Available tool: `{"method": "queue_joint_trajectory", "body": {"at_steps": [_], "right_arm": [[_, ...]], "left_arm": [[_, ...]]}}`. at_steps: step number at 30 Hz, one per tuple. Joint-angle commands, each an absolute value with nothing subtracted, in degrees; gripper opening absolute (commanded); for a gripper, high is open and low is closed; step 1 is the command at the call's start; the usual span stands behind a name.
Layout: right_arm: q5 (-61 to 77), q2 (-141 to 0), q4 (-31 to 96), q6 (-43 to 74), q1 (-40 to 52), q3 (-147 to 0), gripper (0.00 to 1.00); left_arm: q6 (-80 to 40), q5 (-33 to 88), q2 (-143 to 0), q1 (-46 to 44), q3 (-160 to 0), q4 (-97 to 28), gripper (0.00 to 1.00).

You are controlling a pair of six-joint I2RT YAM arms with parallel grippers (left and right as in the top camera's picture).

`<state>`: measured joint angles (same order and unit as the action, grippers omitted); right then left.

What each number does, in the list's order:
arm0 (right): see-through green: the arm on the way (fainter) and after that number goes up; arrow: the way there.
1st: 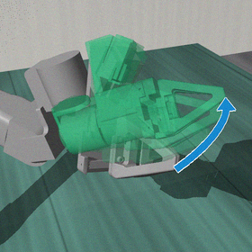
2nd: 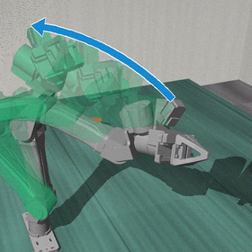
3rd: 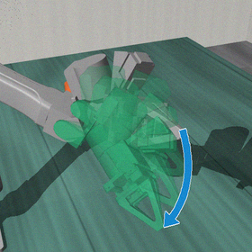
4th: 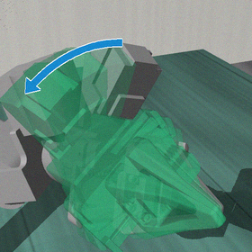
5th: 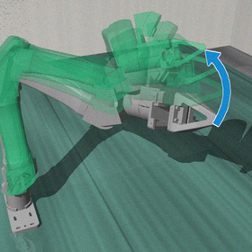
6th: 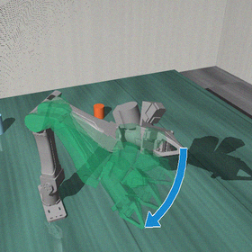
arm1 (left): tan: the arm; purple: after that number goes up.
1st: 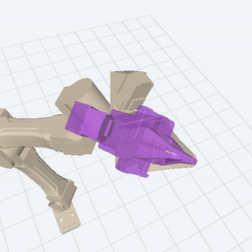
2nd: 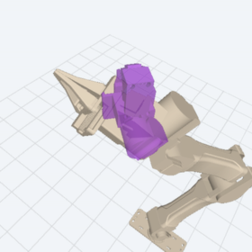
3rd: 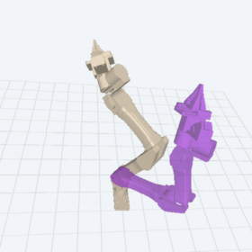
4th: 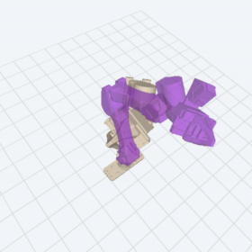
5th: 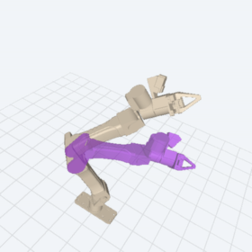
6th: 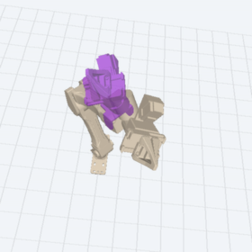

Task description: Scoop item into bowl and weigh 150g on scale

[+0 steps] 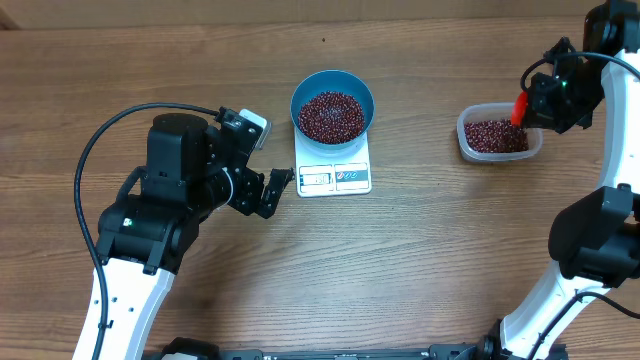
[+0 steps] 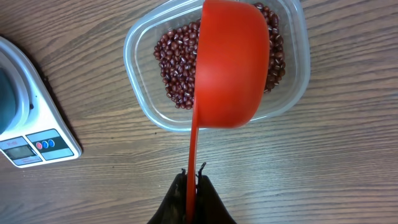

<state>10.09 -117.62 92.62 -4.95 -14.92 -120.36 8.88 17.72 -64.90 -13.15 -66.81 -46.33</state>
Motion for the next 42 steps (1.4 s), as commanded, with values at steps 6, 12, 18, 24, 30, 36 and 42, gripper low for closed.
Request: {"method": "queue_joint_trajectory", "body": {"at_steps": [6, 12, 18, 24, 30, 36, 42], "right_arm": [[10.87, -115.74, 93.06, -7.99, -14.79, -119.94, 0.04], [23.05, -117.16, 91.55, -7.84, -17.06, -119.94, 0.04], [29.69, -118.83, 91.83, -1.76, -20.16, -119.94, 0.04], [29.39, -119.07, 92.09, 7.49, -20.34, -119.94, 0.04], [27.49, -119.61, 91.98, 12.53, -20.34, -119.94, 0.04], [27.07, -119.66, 89.54, 16.64, -20.25, -119.55, 0.04], [27.07, -119.66, 84.86, 17.65, -20.21, -112.09, 0.04]], "left_arm": [[7.88, 17.52, -64.51, -13.52, -67.85, -46.3, 1.0], [7.88, 17.52, -64.51, -13.52, -67.85, -46.3, 1.0], [7.88, 17.52, -64.51, -13.52, -67.85, -46.3, 0.99], [7.88, 17.52, -64.51, -13.52, -67.85, -46.3, 0.99], [7.88, 17.5, -64.51, -13.52, -67.85, -46.3, 0.99], [7.88, 17.5, -64.51, -13.52, -67.85, -46.3, 1.0], [7.88, 17.5, -64.51, -13.52, -67.85, -46.3, 1.0]]}}
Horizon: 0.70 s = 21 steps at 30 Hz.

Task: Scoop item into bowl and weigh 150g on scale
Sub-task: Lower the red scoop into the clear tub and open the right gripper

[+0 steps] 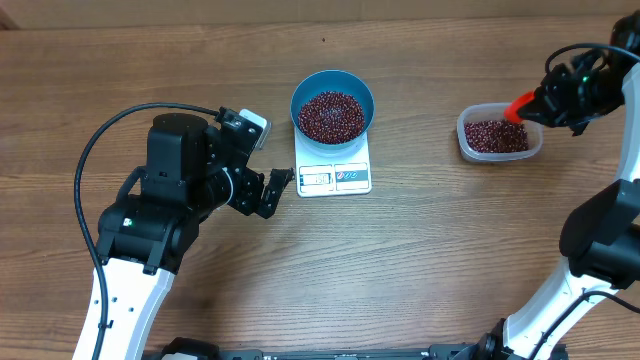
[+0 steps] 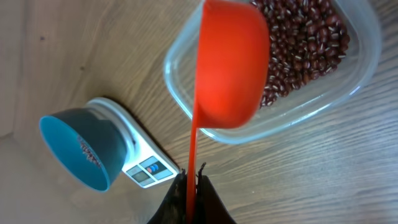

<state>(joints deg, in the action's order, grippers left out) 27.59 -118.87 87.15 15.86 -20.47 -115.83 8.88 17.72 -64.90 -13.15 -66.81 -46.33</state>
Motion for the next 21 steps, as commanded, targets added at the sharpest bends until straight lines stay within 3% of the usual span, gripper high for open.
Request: {"method": "queue_joint_trajectory", "body": {"at_steps": [1, 21], "right_arm": [[27.11, -119.66, 83.72, 18.09, -20.23, -111.02, 0.04], [28.56, -119.66, 73.47, 24.25, -20.18, -106.13, 0.04]], "left_arm": [[7.88, 17.52, -64.51, -13.52, -67.85, -46.3, 1.0], [7.88, 17.52, -64.51, -13.52, -67.85, -46.3, 1.0]]}}
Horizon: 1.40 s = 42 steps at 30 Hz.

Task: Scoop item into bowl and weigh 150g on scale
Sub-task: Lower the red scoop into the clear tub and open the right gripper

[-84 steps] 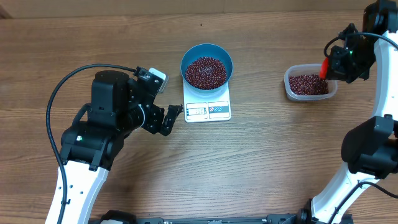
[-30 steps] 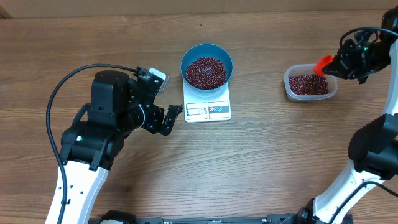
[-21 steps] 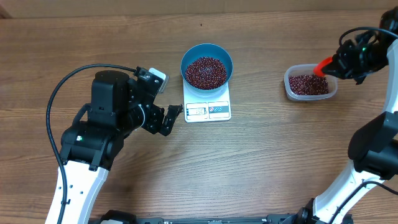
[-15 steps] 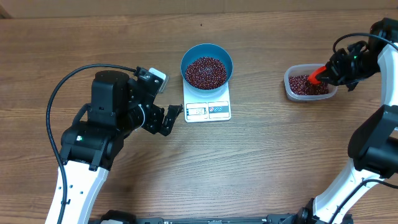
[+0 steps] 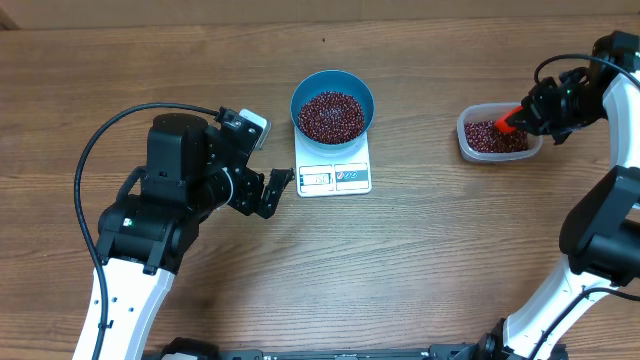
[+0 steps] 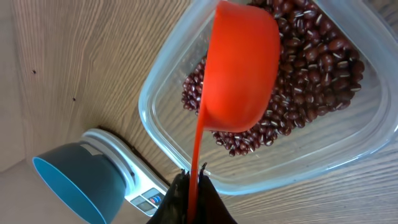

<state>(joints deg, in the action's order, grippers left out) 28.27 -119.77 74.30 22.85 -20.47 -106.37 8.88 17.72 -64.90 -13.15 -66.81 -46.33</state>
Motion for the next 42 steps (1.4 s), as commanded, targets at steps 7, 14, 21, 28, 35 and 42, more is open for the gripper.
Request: {"method": "queue_joint_trajectory", "body": {"at_steps": [7, 14, 21, 28, 35, 42], "right_arm": [[28.58, -119.66, 73.54, 24.25, -20.14, -106.13, 0.09], [28.56, -119.66, 76.88, 24.01, -19.57, -106.13, 0.1], [27.75, -119.66, 79.2, 23.79, -19.55, -106.13, 0.18], [28.29, -119.66, 78.56, 23.7, -19.57, -106.13, 0.23], [27.77, -119.66, 82.11, 18.9, -19.55, -106.13, 0.38], [19.55, -119.66, 86.7, 18.79, -19.57, -106.13, 0.45]], "left_arm": [[7.88, 17.52, -64.51, -13.52, -67.85, -46.3, 0.99], [7.88, 17.52, -64.51, -13.52, -67.85, -46.3, 1.0], [7.88, 17.52, -64.51, -13.52, -67.85, -46.3, 1.0], [7.88, 17.52, -64.51, -13.52, -67.85, -46.3, 1.0], [7.88, 17.5, -64.51, -13.52, -67.85, -46.3, 1.0], [7.88, 17.5, -64.51, -13.52, -67.85, -46.3, 1.0]]}}
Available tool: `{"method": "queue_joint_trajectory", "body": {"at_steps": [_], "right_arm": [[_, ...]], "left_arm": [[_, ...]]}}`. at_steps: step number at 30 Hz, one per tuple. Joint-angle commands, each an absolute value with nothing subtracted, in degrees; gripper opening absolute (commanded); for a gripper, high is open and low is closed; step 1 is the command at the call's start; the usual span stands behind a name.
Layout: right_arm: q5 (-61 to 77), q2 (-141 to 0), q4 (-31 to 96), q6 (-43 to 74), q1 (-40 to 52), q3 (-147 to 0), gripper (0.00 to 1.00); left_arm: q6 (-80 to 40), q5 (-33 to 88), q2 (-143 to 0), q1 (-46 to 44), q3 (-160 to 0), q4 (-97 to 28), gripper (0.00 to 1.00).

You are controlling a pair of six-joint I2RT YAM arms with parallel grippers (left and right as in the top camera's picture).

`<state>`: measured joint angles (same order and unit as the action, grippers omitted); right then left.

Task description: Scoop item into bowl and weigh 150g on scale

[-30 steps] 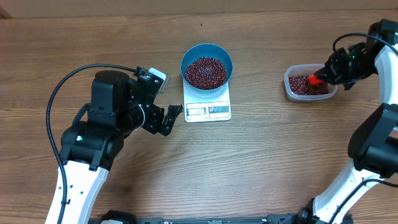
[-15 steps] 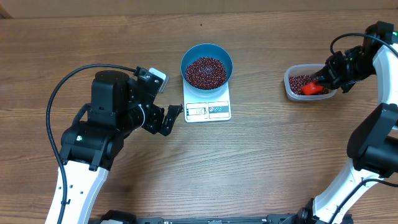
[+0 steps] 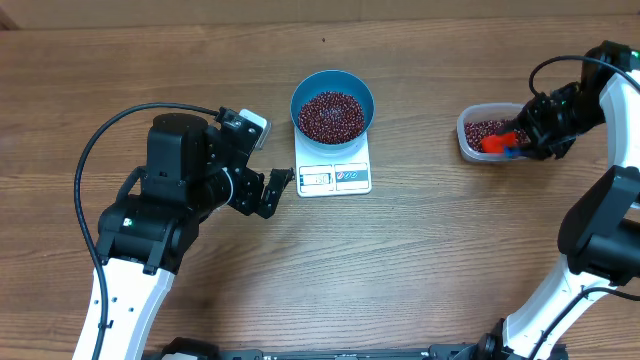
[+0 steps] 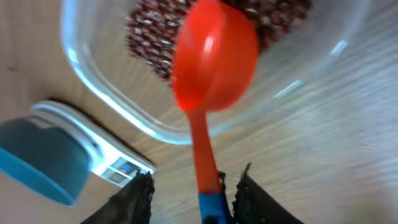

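The blue bowl, well filled with red beans, stands on the white scale. The clear container of red beans sits at the right. The red scoop lies with its cup in that container. In the right wrist view the scoop rests over the beans, and its handle runs back between the spread fingers of my right gripper, close to the right finger; this view is blurred. My left gripper stands open and empty just left of the scale.
In the right wrist view the scale and the bowl show at lower left, beyond the container's rim. My left arm and its cable take up the table's left side.
My right gripper has opened and no longer pinches the scoop's handle. The scoop has sunk lower into the container, and the wrist sits closer to the table. The left arm has not moved.
My right gripper held the red scoop shut over the bean container, cup turned bottom up. Then it was raised and tilted beside the container, then back over the beans. Now the scoop rests in the container with the jaws apart. The bowl stayed on the scale.
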<state>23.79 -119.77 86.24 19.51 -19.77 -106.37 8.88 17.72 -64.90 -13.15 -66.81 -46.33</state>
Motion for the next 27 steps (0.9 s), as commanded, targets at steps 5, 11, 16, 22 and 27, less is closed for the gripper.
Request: {"method": "queue_joint_trajectory", "body": {"at_steps": [5, 11, 16, 22, 27], "right_arm": [[12.86, -119.66, 89.03, 18.81, -19.66, -106.13, 0.76], [11.62, -119.59, 88.73, 18.79, -19.68, -107.72, 0.91], [11.64, -118.98, 91.7, 18.81, -19.68, -115.5, 0.91], [14.41, -116.51, 93.54, 18.65, -19.68, -123.15, 0.91], [18.61, -113.95, 92.44, 18.13, -19.68, -126.04, 0.9]], "left_arm": [[7.88, 17.5, -64.51, -13.52, -67.85, -46.3, 1.0], [7.88, 17.52, -64.51, -13.52, -67.85, -46.3, 1.0], [7.88, 17.52, -64.51, -13.52, -67.85, -46.3, 1.0], [7.88, 17.5, -64.51, -13.52, -67.85, -46.3, 0.99], [7.88, 17.5, -64.51, -13.52, -67.85, -46.3, 1.0]]}}
